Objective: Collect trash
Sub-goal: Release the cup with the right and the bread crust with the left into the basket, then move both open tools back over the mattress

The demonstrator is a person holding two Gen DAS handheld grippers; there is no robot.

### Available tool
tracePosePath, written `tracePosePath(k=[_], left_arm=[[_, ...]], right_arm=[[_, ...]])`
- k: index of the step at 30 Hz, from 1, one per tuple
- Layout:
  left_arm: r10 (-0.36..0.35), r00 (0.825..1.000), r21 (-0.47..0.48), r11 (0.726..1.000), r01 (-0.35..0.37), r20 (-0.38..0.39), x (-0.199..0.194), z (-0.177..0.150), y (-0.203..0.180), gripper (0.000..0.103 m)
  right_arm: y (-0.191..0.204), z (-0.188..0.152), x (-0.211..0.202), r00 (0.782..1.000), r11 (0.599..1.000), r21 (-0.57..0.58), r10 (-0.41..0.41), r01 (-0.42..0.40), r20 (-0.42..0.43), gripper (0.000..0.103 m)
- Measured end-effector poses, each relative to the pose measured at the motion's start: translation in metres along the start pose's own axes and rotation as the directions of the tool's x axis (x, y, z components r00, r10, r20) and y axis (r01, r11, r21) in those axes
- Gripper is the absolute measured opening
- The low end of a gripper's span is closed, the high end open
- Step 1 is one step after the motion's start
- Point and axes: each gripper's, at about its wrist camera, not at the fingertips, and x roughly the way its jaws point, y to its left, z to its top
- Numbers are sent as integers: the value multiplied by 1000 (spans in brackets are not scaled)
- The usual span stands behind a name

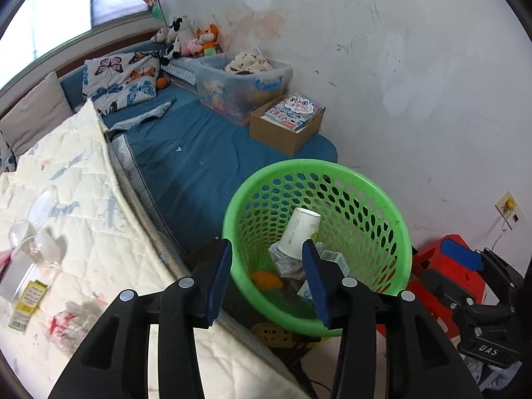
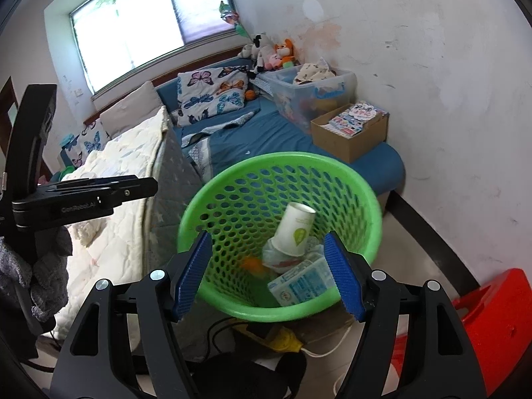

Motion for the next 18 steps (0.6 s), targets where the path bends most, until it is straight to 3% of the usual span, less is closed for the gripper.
tracePosePath(k=[11,18], left_arm=[[119,990,-75,991,-114,72,-62,-25,60,45],[238,967,-194,957,-216,95,-99,-44,120,47]], right_arm=[[52,6,1,996,993,-79,89,-88,-2,70],[96,12,10,988,977,-144,153,-155,-26,72]])
